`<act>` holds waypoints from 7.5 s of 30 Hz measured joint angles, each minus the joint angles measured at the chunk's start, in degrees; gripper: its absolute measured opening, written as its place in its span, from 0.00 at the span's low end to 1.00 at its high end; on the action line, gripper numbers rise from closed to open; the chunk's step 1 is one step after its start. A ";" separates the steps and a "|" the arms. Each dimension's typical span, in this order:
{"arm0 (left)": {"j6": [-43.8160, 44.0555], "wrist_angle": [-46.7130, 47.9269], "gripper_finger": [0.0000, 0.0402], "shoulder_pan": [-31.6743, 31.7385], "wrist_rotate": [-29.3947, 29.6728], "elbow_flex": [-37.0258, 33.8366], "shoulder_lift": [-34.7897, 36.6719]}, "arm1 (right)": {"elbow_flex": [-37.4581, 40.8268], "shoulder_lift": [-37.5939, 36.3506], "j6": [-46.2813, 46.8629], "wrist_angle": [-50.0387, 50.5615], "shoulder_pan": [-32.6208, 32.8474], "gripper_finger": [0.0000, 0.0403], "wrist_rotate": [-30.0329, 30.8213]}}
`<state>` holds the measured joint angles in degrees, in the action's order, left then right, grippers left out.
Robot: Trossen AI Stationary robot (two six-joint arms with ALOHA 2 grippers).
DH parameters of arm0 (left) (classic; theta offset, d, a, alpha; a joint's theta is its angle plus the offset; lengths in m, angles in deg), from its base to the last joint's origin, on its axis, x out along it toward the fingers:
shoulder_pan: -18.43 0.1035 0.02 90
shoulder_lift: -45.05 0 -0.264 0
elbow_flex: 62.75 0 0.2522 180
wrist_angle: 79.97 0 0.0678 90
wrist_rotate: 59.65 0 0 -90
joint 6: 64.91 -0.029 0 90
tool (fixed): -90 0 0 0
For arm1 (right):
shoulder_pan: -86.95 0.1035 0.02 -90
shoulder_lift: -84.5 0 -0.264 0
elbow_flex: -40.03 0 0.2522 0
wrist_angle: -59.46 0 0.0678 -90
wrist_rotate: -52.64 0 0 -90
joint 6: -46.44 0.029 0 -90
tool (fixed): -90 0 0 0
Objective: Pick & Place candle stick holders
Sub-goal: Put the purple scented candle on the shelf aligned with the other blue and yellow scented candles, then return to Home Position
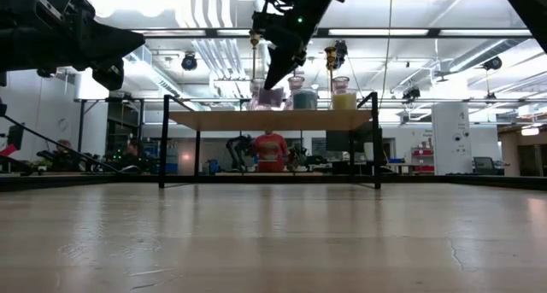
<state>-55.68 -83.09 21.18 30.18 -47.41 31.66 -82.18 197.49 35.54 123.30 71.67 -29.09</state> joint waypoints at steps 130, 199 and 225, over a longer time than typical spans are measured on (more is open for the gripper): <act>0.01 1.09 0.04 0.02 0.01 0.00 -0.33 | 100.63 -111.92 12.80 -46.18 33.29 0.02 5.25; 0.01 1.31 0.03 0.01 0.01 0.00 -0.33 | 104.50 -111.34 14.93 -41.83 33.29 0.02 5.28; 0.01 1.32 0.03 0.00 0.00 0.00 -0.33 | 104.50 -111.34 14.91 -41.83 33.29 0.02 5.28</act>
<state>-55.68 -81.77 21.18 30.17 -47.41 31.34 22.32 86.15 50.45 81.47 104.95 -23.82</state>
